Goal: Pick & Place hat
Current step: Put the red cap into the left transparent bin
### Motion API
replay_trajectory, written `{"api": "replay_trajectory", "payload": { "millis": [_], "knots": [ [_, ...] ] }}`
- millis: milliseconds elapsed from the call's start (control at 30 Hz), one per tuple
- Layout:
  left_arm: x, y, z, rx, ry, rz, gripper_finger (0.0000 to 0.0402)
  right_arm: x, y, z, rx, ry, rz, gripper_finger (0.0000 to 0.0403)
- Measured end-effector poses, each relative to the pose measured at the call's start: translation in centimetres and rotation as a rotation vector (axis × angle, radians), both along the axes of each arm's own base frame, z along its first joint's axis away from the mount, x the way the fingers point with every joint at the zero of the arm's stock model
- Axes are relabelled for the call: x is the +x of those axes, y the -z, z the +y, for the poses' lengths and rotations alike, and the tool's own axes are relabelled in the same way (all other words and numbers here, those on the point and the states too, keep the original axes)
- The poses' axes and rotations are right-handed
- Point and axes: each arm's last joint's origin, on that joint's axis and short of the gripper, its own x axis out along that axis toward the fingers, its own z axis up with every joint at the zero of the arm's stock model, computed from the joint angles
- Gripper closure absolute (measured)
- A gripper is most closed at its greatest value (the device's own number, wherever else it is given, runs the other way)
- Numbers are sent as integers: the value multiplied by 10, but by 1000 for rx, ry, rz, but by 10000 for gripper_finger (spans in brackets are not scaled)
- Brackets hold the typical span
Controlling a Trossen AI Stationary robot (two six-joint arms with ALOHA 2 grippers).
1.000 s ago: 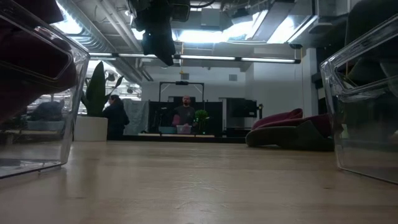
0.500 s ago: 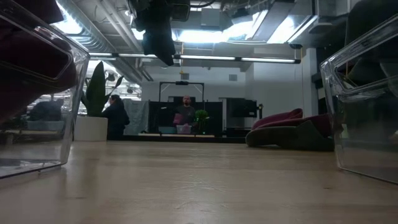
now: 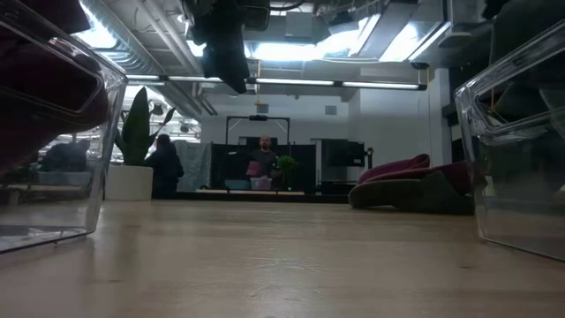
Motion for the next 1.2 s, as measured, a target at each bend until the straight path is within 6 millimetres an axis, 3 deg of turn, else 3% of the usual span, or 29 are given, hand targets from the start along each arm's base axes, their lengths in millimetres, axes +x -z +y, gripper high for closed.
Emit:
{"api": "replay_trajectory", "payload": {
  "millis": [300,633,1200],
  "knots": [
    [0,0,0,-19,-37,2,233,20,1,-35,-8,205,17,166],
    [0,0,0,-26,-49,3,233,48,18,-73,138,392,208,166],
    [0,0,0,-27,-49,3,233,113,69,-115,16,217,500,166]
  ]
}}
